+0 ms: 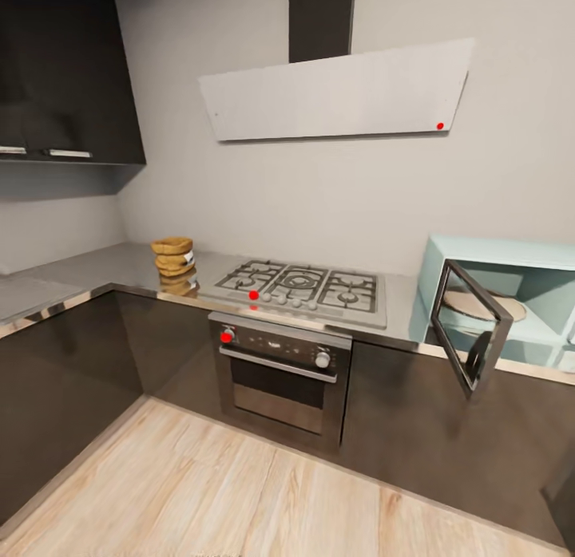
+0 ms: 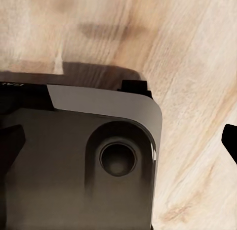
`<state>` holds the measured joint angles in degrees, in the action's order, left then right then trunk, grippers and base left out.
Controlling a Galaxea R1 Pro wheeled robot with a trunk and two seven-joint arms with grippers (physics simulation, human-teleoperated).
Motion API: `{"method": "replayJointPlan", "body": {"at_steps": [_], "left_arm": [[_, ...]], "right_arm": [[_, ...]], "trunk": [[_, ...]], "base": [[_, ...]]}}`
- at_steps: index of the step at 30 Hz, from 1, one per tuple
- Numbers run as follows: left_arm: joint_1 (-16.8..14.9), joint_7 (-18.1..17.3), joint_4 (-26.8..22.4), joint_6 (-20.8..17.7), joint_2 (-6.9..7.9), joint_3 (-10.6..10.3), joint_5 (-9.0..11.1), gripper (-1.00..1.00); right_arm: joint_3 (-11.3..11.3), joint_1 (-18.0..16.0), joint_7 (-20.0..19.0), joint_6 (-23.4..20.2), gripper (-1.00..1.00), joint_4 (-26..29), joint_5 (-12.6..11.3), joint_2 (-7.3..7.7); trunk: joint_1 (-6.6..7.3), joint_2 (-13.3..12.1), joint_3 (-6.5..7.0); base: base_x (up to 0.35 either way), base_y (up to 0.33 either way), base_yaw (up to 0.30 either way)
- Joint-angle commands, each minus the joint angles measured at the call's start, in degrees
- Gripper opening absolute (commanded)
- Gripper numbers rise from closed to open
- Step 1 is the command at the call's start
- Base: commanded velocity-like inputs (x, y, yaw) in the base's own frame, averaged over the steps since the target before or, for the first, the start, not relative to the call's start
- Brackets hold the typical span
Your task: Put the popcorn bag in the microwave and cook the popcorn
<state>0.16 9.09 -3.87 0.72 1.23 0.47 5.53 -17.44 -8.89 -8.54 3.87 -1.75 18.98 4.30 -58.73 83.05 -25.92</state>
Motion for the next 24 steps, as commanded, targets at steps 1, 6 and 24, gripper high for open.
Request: {"method": "replayJointPlan", "body": {"at_steps": [1,6,24], "left_arm": [[0.02,0.05,-0.08,0.07,-0.01,-0.01,0.6,1.0],[0.02,0.05,-0.08,0.07,0.07,-0.06,0.56,1.0],[0.02,0.05,-0.08,0.07,0.06,-0.11,0.61,1.0]], "right_arm": [[-0.48,-0.07,0.07,0.34,1.0,-0.18,0.45,-0.02],[-0.48,-0.07,3.14,0.35,1.0,-0.18,0.46,-0.63],[-0.48,-0.07,4.33,0.52,1.0,-0.18,0.54,-0.97]], "trunk": [[0.0,0.03,-0.05],[0.0,0.03,-0.05],[0.0,0.03,-0.05]], "base": [[0.0,0.0,0.277],[0.0,0.0,0.278],[0.0,0.0,0.277]]}}
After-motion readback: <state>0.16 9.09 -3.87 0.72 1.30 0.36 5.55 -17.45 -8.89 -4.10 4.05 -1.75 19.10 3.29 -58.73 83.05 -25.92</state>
